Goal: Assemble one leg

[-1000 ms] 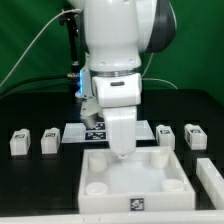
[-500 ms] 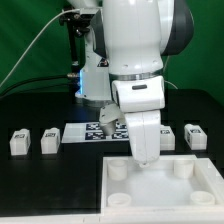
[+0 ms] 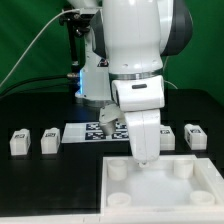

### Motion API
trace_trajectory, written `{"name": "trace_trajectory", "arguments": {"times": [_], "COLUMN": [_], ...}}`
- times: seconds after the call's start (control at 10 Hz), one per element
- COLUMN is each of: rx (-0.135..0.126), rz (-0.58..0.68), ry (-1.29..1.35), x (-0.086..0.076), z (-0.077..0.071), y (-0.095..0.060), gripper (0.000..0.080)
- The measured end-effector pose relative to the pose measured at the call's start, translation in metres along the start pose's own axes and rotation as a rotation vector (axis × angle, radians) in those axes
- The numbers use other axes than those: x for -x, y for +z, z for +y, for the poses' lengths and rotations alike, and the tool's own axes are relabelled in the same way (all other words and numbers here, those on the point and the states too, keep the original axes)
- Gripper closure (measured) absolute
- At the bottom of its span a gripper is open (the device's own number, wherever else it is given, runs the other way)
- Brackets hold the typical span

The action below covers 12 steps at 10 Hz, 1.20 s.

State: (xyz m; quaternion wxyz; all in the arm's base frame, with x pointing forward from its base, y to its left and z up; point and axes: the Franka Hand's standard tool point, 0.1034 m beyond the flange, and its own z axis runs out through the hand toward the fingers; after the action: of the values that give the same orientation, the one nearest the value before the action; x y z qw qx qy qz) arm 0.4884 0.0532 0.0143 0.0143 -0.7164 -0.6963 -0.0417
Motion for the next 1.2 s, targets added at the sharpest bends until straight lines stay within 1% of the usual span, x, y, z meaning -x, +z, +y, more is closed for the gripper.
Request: {"name": "trace_trajectory", "arguments": {"times": [0.1, 0.2, 0.3, 0.4, 0.5, 0.6, 1.1, 1.2], "rx": [0.000, 0.000, 0.000, 0.000, 0.000, 0.000, 0.000, 0.003], "rz": [0.000, 0.000, 0.000, 0.000, 0.000, 0.000, 0.000, -0.001], "ry": [0.000, 0.001, 0.001, 0.001, 0.002, 0.002, 0.002, 0.035], "x": [0.0002, 0.0003, 0.0005, 0.0006, 0.0007, 0.0008, 0.0010, 0.0001], "z": [0.0000, 0.0000, 0.0000, 0.0000, 0.0000, 0.0000, 0.0000, -0.0005], "y": [0.0000, 0.0000, 0.0000, 0.0000, 0.0000, 0.0001, 0.0001, -0.0027], "gripper": [0.0491, 0.0491, 0.0355, 0.0200, 0.0200, 0.0160, 0.0151, 0.0151]}}
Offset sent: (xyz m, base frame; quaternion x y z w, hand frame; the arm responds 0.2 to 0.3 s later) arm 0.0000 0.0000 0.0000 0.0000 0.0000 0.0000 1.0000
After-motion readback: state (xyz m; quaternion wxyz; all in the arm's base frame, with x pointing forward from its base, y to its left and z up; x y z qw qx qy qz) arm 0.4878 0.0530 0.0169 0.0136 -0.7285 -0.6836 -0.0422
